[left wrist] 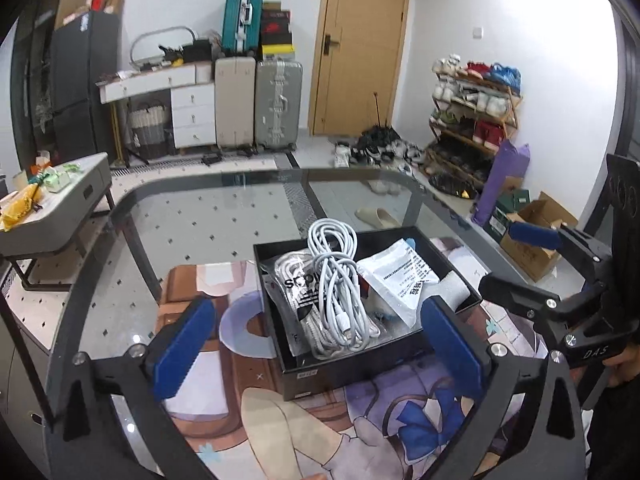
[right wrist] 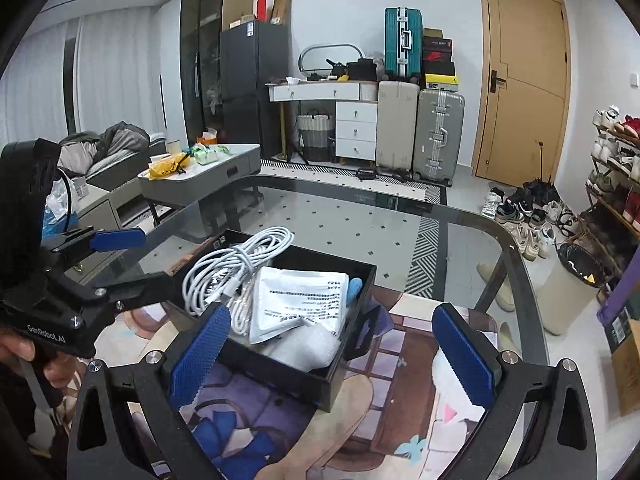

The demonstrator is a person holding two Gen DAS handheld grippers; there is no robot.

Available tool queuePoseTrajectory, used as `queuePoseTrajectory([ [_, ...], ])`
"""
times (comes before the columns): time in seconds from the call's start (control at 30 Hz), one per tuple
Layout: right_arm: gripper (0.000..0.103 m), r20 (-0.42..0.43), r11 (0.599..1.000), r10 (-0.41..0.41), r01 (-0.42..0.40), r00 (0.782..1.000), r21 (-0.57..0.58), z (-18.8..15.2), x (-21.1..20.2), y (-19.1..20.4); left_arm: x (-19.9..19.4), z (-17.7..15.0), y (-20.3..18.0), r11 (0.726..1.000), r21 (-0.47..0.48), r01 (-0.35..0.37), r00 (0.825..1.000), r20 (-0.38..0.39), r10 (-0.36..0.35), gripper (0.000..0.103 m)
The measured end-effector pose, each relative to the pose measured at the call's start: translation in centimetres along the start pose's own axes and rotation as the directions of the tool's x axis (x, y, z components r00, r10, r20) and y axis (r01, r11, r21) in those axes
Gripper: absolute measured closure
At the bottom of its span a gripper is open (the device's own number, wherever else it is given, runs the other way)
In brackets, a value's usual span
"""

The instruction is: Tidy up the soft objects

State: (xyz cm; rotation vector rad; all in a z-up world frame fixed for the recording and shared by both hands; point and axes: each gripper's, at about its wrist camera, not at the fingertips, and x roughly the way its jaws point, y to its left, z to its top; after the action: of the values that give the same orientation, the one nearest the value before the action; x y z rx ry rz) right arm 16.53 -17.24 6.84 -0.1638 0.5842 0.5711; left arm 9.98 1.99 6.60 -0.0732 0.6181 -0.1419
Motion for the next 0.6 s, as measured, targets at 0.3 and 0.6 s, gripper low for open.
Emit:
queuePoseTrajectory([
  [0.3, 0.001, 0.046, 0.999, -0.031, 0.031, 0.998, 0.006, -1.2, -1.3, 1.3, -1.3, -1.5, -0.3, 0.999, 0.011, -0.048, 0.998, 0.043, 0.048, 0.000],
  [0.6, 0.001, 0.078, 0.999, -0.045, 0.043, 0.996, 0.031, -2.7, -2.2, 1.6, -1.6, -2.6, -1.1, 0.999, 0.008, -0.044, 0.997, 0.062, 0.043, 0.000],
])
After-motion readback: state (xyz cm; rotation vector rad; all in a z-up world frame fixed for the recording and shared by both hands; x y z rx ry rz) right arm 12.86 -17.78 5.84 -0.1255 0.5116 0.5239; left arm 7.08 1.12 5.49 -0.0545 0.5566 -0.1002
